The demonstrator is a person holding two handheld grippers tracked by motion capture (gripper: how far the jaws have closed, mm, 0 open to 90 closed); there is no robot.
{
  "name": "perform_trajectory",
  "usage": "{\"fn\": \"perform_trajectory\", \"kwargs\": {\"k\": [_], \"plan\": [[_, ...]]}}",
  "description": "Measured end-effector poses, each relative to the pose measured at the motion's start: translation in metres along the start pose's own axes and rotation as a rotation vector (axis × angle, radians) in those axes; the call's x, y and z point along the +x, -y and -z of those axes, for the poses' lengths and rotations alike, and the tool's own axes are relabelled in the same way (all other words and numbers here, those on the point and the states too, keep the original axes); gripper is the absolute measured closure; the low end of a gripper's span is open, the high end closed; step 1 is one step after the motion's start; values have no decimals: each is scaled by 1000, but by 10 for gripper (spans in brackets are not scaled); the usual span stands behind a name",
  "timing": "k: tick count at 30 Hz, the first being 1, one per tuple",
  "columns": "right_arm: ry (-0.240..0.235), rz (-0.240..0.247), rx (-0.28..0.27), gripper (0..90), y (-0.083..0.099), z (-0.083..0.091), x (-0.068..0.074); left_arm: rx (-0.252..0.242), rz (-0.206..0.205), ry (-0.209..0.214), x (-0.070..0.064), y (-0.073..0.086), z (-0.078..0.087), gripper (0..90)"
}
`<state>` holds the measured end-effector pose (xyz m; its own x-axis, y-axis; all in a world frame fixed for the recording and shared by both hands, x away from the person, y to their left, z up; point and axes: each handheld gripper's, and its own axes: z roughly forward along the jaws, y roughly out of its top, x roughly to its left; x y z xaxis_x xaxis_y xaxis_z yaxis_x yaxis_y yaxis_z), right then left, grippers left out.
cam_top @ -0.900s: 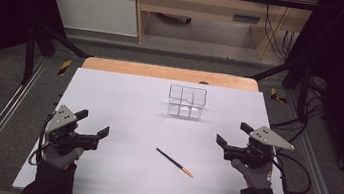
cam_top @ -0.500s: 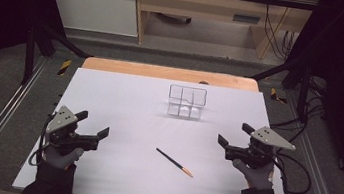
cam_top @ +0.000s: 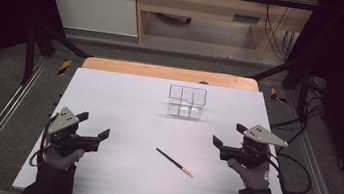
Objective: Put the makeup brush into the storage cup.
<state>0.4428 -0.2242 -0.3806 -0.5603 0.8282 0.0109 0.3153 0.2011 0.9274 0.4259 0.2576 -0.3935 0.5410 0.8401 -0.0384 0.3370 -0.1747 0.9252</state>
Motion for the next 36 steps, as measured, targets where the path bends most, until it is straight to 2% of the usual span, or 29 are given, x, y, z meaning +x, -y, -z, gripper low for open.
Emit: {"fn": "perform_trajectory", "kwargs": {"k": [4, 15, 16, 20, 23, 29, 36], "plan": [[-12, 11, 30, 100, -3, -5, 9, 19, -9, 3, -2, 2, -3, 51], [-43, 28, 79, 108, -4, -12, 23, 28, -10, 5, -3, 5, -4, 50], [-49, 37, 100, 113, -5, -15, 26, 31, -12, 6, -3, 5, -5, 50], [-58, 52, 126, 117, -7, -19, 30, 36, -14, 5, -3, 6, -6, 50], [-71, 82, 165, 122, -13, -26, 38, 41, -16, 6, -3, 6, -6, 50], [-101, 91, 204, 131, -19, -34, 46, 46, -21, 9, -4, 6, -7, 50], [-101, 140, 275, 134, -29, -45, 55, 50, -20, 12, -4, 7, -8, 50]]}}
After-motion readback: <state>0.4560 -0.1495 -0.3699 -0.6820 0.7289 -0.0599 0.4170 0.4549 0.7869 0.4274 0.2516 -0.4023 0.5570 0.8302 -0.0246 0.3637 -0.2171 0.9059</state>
